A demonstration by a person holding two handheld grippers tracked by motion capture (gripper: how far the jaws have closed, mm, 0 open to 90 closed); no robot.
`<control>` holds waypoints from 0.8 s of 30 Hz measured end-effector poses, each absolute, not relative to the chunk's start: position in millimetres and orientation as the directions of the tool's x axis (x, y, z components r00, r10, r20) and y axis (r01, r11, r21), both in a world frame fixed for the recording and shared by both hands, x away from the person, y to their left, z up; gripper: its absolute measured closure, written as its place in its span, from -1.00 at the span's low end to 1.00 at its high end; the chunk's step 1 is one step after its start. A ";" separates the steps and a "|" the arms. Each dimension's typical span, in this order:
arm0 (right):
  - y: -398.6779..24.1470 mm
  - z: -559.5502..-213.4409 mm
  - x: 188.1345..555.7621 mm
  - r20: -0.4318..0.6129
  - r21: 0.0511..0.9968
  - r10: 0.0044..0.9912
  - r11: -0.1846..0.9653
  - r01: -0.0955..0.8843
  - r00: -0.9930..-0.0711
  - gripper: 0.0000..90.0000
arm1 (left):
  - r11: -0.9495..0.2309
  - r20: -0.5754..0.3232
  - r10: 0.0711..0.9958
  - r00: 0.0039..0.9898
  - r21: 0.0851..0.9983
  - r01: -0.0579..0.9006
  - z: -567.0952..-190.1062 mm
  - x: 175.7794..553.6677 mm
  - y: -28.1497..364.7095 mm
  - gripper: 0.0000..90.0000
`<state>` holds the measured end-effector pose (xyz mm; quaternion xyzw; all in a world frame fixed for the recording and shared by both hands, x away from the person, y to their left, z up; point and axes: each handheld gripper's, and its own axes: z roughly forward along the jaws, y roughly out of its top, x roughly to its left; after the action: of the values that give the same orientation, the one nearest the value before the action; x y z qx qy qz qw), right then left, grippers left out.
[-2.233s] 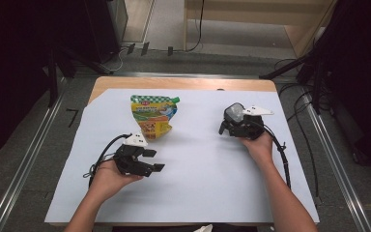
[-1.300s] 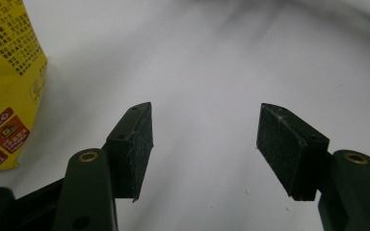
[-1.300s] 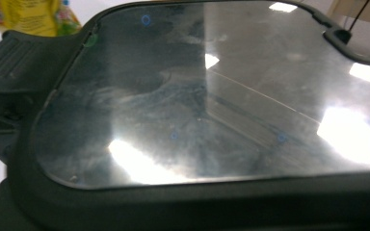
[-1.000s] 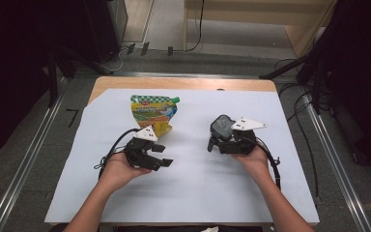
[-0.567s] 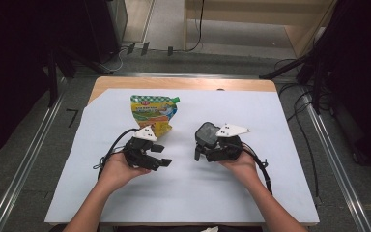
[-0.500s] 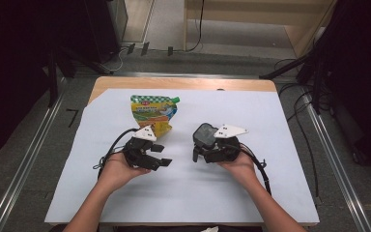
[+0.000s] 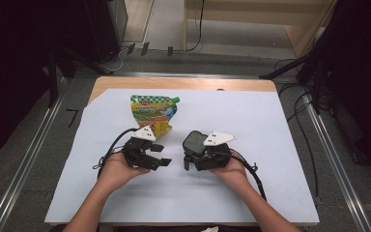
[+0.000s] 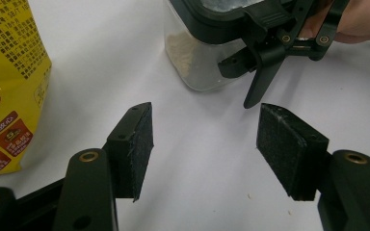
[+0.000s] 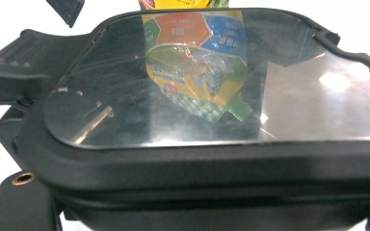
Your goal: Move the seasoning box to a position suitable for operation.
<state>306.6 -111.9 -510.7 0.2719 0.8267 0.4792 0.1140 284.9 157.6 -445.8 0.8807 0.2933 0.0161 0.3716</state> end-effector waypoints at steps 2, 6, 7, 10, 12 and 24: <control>-112.7 -511.0 306.6 0.076 0.852 0.556 0.395 0.344 -0.827 -0.65 | -0.552 -0.191 0.527 0.828 0.664 0.505 -445.9 284.9 157.3 -0.13; -114.0 -511.4 304.3 0.066 0.842 0.555 0.414 0.345 -0.829 -0.65 | -0.555 -0.189 0.526 0.829 0.662 0.503 -446.0 284.6 156.0 -0.13; -113.9 -512.1 303.5 0.054 0.846 0.553 0.417 0.333 -0.831 -0.65 | -0.557 -0.188 0.526 0.830 0.661 0.503 -445.7 284.5 155.8 -0.13; -113.4 -512.3 301.7 0.048 0.844 0.558 0.421 0.332 -0.828 -0.65 | -0.553 -0.188 0.522 0.832 0.668 0.498 -445.4 284.3 155.7 -0.13; -114.1 -512.0 300.8 0.050 0.842 0.556 0.424 0.334 -0.830 -0.66 | -0.551 -0.188 0.522 0.832 0.670 0.498 -445.3 284.2 155.9 -0.13; -131.5 -503.9 292.8 0.090 0.817 0.563 0.429 0.384 -0.821 -0.68 | -0.535 -0.198 0.527 0.826 0.678 0.504 -443.8 285.2 157.8 0.01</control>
<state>292.8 -131.5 -503.9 0.2822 0.8396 0.4535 0.0987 285.2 157.8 -443.8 0.8760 0.2942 0.0153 0.3820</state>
